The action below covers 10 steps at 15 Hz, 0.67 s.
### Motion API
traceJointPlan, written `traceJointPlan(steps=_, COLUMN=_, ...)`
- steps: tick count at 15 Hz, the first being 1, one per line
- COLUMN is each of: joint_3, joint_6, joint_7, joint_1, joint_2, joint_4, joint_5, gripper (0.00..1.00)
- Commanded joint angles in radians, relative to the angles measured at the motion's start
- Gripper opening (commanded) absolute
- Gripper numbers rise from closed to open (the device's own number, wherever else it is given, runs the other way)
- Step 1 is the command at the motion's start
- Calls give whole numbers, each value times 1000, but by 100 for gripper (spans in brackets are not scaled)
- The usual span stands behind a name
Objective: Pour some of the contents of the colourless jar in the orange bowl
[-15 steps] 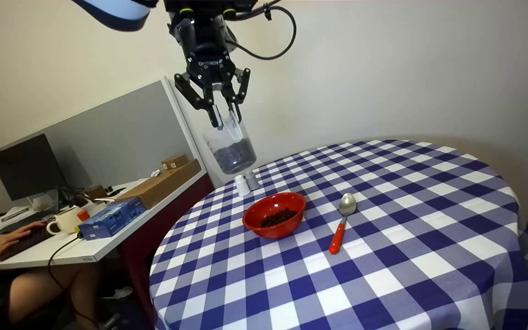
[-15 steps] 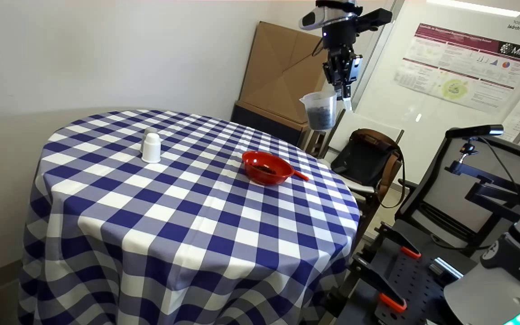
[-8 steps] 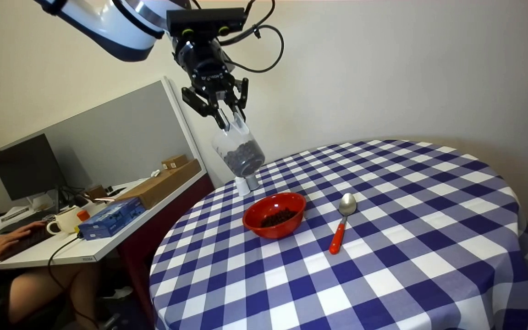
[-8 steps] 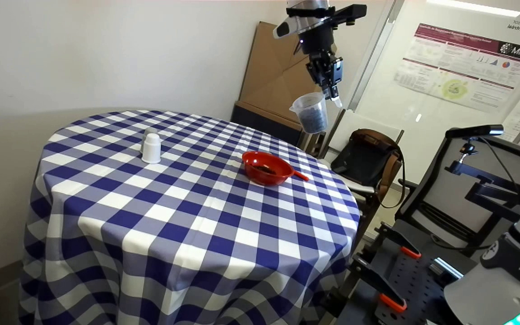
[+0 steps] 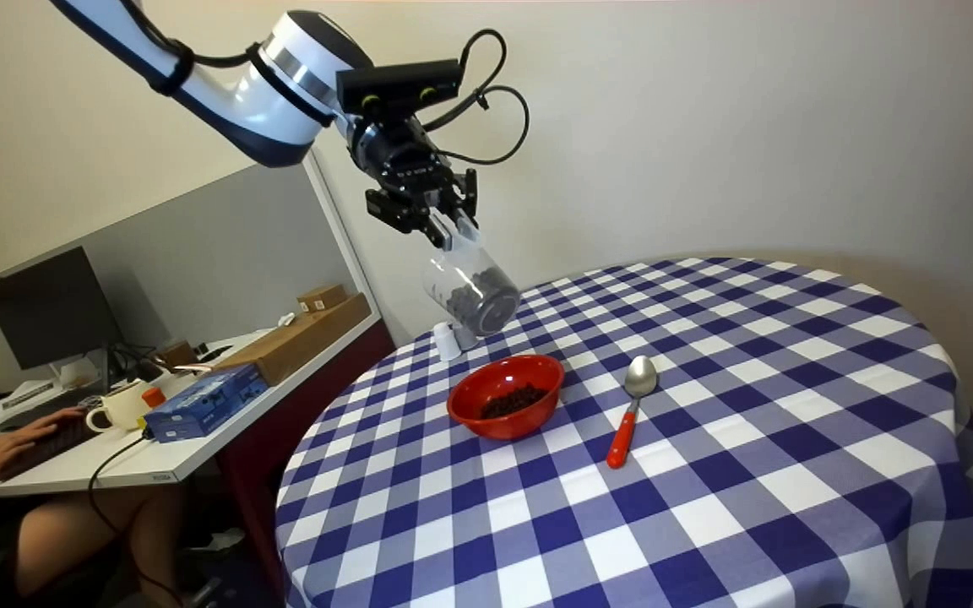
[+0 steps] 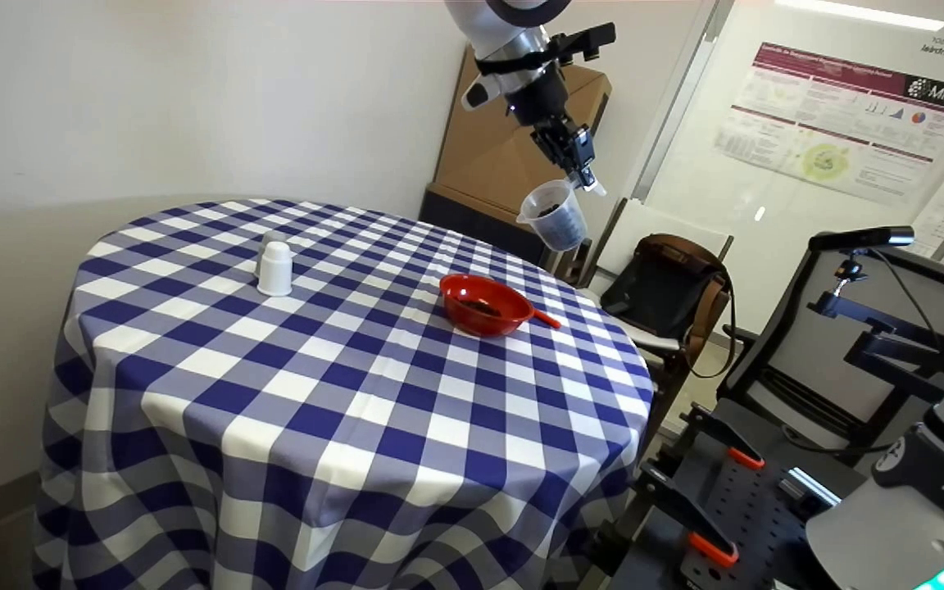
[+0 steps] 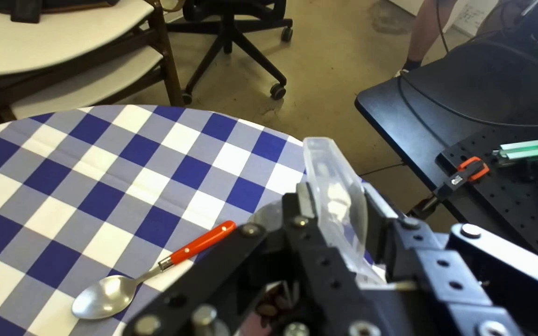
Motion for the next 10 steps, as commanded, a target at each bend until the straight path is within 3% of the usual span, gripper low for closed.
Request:
traceJointPlan(steps=1, joint_3=13, joint_6=-101, joint_7=28, joint_1=22, joint_2=101, joint_4=99, joint_5=-84, gripper=8)
traceJointPlan(steps=10, joint_3=48, joint_6=-203, joint_7=105, joint_1=83, joint_2=237, joint_4=157, joint_5=-271, gripper=8)
